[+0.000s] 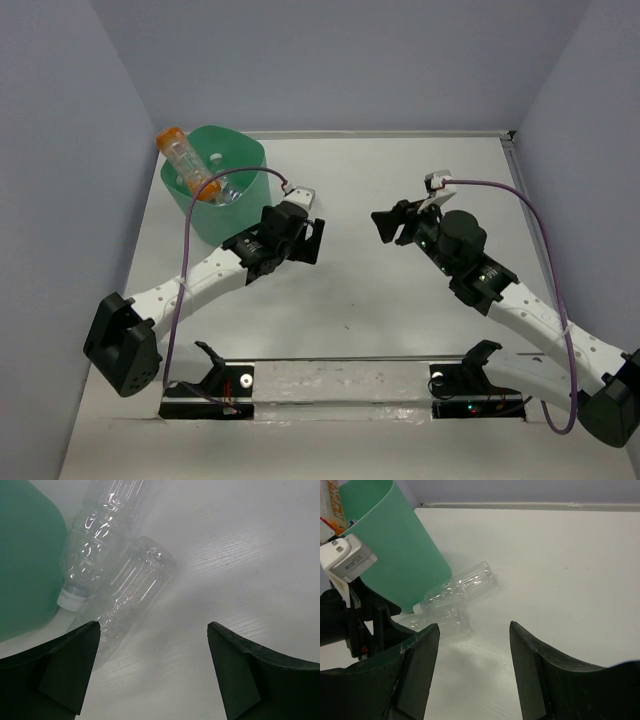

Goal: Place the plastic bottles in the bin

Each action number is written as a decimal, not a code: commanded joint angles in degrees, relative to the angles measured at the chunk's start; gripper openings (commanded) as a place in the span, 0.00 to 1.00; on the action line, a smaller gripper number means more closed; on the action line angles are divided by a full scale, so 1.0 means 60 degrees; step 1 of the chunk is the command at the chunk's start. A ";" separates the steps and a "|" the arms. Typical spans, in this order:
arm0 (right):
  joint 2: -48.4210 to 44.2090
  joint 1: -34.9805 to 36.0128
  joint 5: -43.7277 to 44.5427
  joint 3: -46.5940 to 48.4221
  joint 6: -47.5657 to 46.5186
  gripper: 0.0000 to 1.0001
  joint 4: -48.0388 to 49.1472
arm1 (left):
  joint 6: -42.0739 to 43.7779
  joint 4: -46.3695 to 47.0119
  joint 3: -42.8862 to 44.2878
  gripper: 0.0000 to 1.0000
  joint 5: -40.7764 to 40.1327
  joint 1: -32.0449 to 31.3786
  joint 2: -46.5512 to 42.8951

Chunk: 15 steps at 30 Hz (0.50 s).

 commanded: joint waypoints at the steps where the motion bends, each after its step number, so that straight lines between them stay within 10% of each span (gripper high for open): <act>1: -0.0469 -0.0074 -0.0235 -0.0262 0.0190 0.64 0.0120 | 0.0746 -0.0055 0.1435 0.99 -0.0527 -0.0142 0.1073; 15: -0.1071 -0.0250 -0.0454 -0.0527 0.0087 0.63 0.0062 | 0.1656 -0.0188 0.2142 0.98 -0.0601 0.0312 0.3740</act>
